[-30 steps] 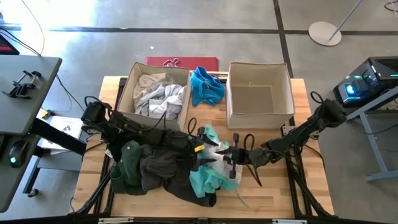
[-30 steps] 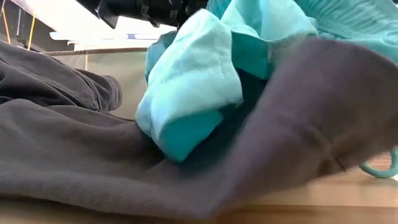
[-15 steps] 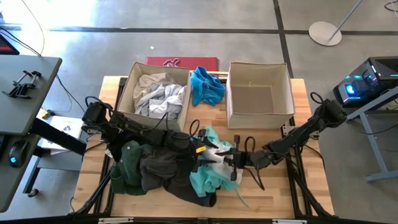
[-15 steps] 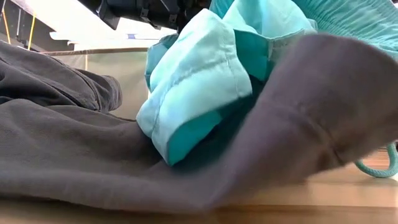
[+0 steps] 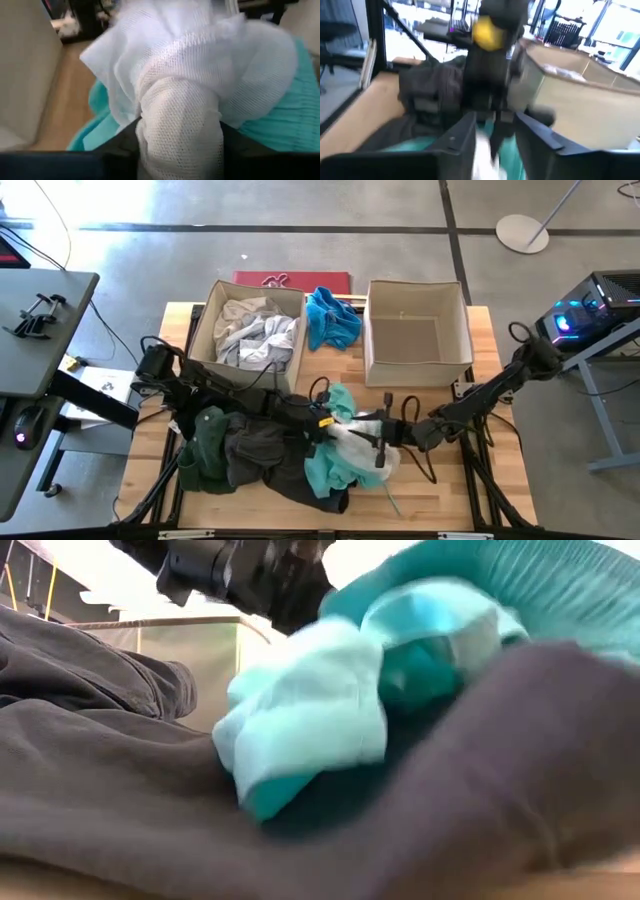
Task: Sort clothes
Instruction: Put the light blue shorts into the left laundry organizer
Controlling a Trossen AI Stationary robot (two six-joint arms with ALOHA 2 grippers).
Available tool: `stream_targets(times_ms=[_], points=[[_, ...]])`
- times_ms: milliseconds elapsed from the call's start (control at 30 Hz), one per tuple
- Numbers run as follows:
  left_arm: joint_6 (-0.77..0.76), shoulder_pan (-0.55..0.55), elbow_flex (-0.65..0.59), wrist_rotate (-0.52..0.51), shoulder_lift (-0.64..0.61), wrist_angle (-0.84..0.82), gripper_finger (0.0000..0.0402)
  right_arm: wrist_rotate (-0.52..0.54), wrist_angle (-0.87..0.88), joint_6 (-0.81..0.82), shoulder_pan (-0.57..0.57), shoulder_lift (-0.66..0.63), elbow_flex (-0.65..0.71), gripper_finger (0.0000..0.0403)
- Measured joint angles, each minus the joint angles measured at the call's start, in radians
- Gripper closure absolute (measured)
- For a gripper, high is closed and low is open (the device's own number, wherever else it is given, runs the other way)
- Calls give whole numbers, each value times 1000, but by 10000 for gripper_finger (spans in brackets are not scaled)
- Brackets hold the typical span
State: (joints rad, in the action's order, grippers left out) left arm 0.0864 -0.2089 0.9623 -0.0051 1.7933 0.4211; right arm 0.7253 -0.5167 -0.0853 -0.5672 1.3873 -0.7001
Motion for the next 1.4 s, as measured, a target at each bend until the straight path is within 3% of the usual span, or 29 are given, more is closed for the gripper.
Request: stream_targets(times_ms=[133, 267, 433, 633, 733, 933, 1000, 1100, 1200, 1267, 1400], points=[[30, -1, 64, -18, -6, -61, 334, 1, 71, -23, -27, -96, 1, 232], [86, -4, 156, -105, -10, -184, 384, -2, 177, -21, -70, -187, 4, 206], [133, -20, 260, -282, -56, -235, 385, -1, 264, 43, -126, -291, 4, 202], [219, -45, 343, -429, -153, -243, 378, 2, 359, 131, -157, -313, 5, 202], [320, -73, 352, -609, -213, -260, 381, 4, 388, 176, -160, -294, 6, 202], [669, -88, 360, -1102, -356, -201, 383, 4, 421, 216, -160, -245, 7, 202], [765, -51, 360, -1208, -395, -211, 383, 5, 419, 211, -157, -233, 7, 202], [777, 42, 358, -1309, -454, -286, 382, 6, 419, 210, -145, -222, 7, 202], [598, 160, 359, -1309, -518, -492, 382, 8, 415, 212, -139, -222, 8, 202], [372, 251, 360, -1226, -548, -717, 382, 8, 415, 212, -137, -222, 8, 202], [-94, 477, 344, -780, -557, -1110, 382, 8, 416, 212, -133, -222, 8, 202]])
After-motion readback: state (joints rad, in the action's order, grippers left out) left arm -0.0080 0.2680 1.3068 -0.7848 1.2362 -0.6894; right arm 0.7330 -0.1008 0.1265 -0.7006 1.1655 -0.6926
